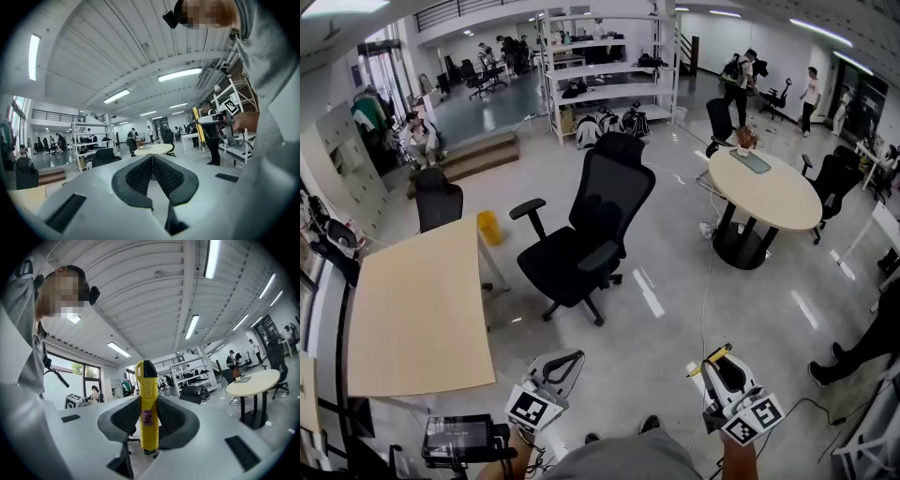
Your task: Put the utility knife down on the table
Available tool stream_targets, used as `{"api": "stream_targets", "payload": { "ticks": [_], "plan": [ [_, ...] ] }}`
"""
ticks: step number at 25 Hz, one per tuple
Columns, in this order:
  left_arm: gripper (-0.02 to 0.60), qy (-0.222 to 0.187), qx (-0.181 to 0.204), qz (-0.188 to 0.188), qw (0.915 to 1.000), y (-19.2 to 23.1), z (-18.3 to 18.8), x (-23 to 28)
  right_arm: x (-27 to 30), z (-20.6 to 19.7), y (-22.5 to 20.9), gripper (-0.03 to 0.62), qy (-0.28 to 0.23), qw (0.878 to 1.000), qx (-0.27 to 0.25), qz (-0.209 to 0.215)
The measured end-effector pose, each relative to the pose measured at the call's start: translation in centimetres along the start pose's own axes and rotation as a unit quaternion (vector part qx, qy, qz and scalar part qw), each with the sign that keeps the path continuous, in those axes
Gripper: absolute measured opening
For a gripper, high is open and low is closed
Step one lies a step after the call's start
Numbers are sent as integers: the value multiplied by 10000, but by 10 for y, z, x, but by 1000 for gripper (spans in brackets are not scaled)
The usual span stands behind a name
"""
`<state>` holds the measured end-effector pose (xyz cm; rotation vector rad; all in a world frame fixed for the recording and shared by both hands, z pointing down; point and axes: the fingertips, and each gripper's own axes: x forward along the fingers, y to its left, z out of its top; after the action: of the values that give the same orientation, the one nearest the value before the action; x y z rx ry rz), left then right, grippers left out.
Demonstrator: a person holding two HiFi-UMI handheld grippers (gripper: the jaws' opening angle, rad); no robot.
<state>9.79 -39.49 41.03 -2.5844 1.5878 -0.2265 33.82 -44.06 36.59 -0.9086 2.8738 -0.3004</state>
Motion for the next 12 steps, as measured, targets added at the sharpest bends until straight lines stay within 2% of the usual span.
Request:
{"api": "stream_targets", "payload": {
  "ticks": [4, 8, 12],
  "plan": [
    [5, 166, -2, 278, 9995, 9, -7, 25, 17, -2, -26, 117, 39, 9994, 75, 326],
    [5, 81, 279, 412, 9987, 9, -18, 97, 37, -11, -99, 117, -104, 9980, 99, 614],
    [5, 52, 348, 588, 9977, 21, 19, 113, 58, 22, -107, 117, -72, 9959, 65, 895]
  ]
}}
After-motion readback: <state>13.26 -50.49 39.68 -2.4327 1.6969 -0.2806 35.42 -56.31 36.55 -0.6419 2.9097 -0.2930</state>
